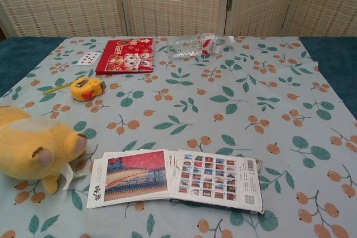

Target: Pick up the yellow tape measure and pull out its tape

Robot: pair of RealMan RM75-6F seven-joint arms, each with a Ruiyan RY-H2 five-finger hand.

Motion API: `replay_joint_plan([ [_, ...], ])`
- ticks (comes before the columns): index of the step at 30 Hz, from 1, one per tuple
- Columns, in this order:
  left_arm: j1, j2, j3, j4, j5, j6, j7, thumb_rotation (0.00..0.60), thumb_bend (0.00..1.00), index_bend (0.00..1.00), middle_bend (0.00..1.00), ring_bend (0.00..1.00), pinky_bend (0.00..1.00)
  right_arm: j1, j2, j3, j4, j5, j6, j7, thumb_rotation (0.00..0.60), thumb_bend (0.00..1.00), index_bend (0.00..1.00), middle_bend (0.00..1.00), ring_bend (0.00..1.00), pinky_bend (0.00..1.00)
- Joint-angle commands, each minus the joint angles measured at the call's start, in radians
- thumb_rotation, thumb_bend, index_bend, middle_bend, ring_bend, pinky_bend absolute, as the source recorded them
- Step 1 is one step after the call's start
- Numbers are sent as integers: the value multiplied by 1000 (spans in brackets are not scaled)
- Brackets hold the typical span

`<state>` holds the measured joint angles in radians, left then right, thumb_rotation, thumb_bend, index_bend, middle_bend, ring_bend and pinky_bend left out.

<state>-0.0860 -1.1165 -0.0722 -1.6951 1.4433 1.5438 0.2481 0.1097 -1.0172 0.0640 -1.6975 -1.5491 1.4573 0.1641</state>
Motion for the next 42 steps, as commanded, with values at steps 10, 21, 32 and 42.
replay_joint_plan([
  [10, 1, -1, 2, 9, 10, -4, -12, 600, 397, 162, 88, 120, 0, -16, -8, 1, 0, -14, 41, -8, 600, 394, 150, 98, 107, 0],
  [21, -87, 2, -43, 4, 35, -82, -11, 600, 397, 163, 88, 120, 0, -31, -8, 1, -8, -10, 65, -17, 600, 395, 144, 98, 107, 0],
  [32, -342, -39, -127, 145, 36, -375, -200, 600, 395, 145, 86, 121, 0, -23, 2, 3, -21, -13, 53, -28, 600, 395, 138, 98, 107, 0],
  [42, -537, -167, -121, 378, 35, -605, -309, 600, 397, 134, 86, 121, 0, -38, 14, -2, -37, -6, 66, -41, 600, 394, 134, 98, 110, 0],
])
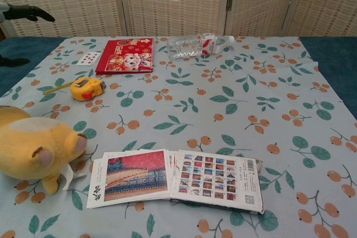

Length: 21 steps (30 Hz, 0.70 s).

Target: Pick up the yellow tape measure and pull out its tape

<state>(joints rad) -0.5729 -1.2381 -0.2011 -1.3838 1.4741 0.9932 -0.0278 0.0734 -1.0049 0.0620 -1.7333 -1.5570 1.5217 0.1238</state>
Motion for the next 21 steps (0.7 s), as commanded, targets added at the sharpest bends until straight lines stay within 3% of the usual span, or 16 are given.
replay_joint_plan([
  [1, -67, -64, 14, 99, 6, -73, -37, 600, 398, 131, 86, 121, 0, -4, 3, 0, -1, 4, 2, -1, 600, 395, 135, 98, 110, 0],
  [13, -181, -220, 72, 372, -2, -224, -85, 600, 402, 132, 86, 120, 0, -4, 0, 3, 4, 26, -12, -3, 600, 395, 130, 98, 110, 0],
  [21, -221, -291, 102, 483, -13, -286, -86, 600, 403, 125, 86, 120, 0, 3, -4, 9, 3, 39, -26, -18, 600, 395, 123, 101, 119, 0],
])
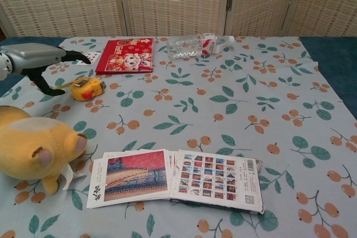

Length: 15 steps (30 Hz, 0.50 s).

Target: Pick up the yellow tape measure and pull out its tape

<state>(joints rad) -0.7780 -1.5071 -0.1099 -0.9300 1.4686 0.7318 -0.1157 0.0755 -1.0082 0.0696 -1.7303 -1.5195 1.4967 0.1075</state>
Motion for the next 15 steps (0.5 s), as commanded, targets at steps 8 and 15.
replay_joint_plan([
  [8, -49, -77, 23, 112, -26, -70, 12, 600, 403, 120, 75, 113, 0, 2, -9, 2, 0, 13, -10, -12, 600, 395, 116, 102, 120, 0],
  [15, -71, -106, 31, 156, -39, -107, 8, 600, 403, 136, 74, 113, 0, 2, -12, 3, 4, 20, -15, -13, 600, 395, 116, 102, 121, 0],
])
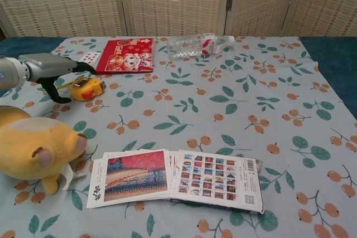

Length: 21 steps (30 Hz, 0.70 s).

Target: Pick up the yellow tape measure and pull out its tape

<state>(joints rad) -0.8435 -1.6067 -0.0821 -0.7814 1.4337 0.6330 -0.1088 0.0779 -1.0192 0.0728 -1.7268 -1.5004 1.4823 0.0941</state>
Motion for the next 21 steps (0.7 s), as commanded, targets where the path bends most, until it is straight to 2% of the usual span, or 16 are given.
replay_joint_plan([
  [1, -7, -9, 3, 12, -7, -10, 4, 600, 403, 145, 75, 113, 0, 0, -1, 1, 1, 2, -1, 0, 600, 395, 116, 103, 121, 0],
  [11, 0, -12, -2, 10, -46, -10, 38, 600, 403, 243, 165, 172, 0, -3, -5, 1, 5, 5, 1, 2, 600, 395, 116, 105, 120, 0],
  [21, -3, -16, -15, -14, -76, -6, 54, 600, 404, 237, 171, 184, 0, -5, -2, 0, 5, 8, -3, 1, 600, 395, 116, 107, 119, 0],
])
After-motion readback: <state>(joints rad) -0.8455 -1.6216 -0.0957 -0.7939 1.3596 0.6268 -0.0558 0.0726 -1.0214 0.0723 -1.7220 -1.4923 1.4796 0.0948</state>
